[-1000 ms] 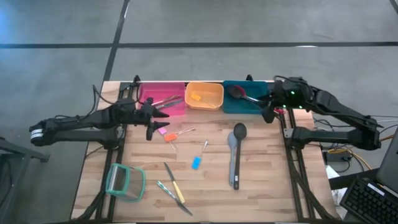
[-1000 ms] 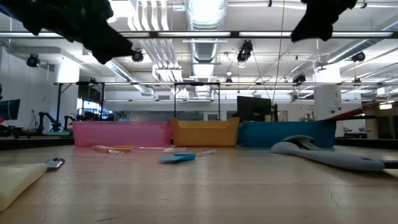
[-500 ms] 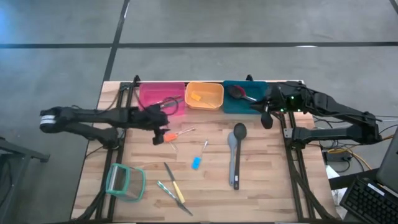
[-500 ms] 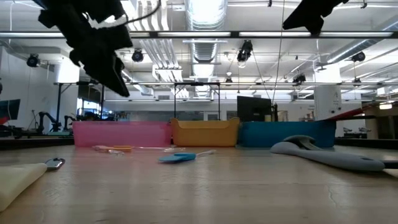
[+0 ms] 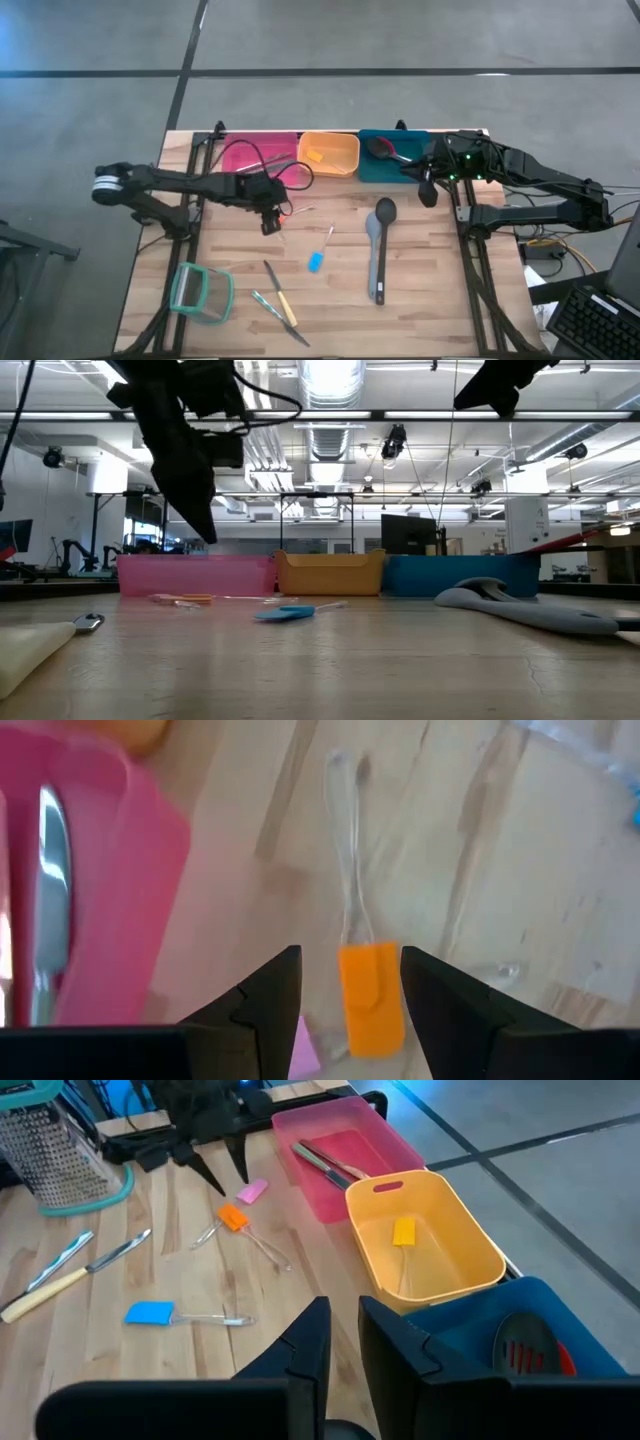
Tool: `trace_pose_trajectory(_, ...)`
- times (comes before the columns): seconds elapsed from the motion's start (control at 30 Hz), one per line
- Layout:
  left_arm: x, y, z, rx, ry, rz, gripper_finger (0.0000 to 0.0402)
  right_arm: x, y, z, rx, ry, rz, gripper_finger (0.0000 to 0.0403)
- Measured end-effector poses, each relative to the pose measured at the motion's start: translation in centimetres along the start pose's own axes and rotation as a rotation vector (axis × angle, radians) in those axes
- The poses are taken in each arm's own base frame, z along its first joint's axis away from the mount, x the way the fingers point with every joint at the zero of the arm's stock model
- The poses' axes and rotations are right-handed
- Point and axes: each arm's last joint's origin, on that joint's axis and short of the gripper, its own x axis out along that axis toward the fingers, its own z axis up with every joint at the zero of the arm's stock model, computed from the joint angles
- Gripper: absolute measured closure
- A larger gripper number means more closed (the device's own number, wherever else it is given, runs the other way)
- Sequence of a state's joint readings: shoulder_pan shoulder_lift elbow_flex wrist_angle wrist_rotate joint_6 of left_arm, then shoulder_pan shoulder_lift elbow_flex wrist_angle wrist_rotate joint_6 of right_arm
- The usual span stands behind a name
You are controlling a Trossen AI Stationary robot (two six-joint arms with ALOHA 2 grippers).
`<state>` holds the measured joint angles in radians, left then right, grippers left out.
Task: Pick & Place Kitchen Items
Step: Put the orange spatula into the yellow bin
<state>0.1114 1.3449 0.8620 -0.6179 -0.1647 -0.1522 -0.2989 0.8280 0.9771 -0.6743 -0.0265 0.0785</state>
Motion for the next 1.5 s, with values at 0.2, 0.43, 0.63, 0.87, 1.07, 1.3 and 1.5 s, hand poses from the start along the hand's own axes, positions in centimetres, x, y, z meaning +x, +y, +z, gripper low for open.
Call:
trace_pose_trajectory(0.2,1.2,-0.1,0.3,-0.044,0.122,0.063,0.0225,0.0,0.0,0.0,0.001,0.0,0.0,0.0337)
trace_pose_trajectory(0.43,3.1,-0.4,0.1,-0.051,0.195,0.075,0.0225,0.0,0.0,0.0,0.013,0.001,-0.001,0.0328)
trace_pose_trajectory(0.63,4.2,-0.7,0.1,-0.077,0.239,0.039,0.0208,0.0,0.0,0.0,0.016,0.001,-0.001,0.0323)
trace_pose_trajectory(0.87,4.7,-0.7,0.1,-0.079,0.256,0.038,0.0176,0.0,0.0,0.0,0.015,0.001,-0.001,0.034)
trace_pose_trajectory(1.07,4.9,-0.8,0.1,-0.101,0.252,0.037,0.0174,0.0,0.0,0.0,0.015,0.002,-0.001,0.0361)
trace_pose_trajectory(1.3,5.3,-1.0,-0.1,-0.108,0.243,-0.011,0.0174,0.0,0.0,0.0,0.011,0.002,-0.001,0.0375)
trace_pose_trajectory(1.5,6.5,-1.1,-0.6,-0.081,0.281,-0.01,0.0174,0.0,0.0,0.0,0.008,0.003,-0.001,0.0368)
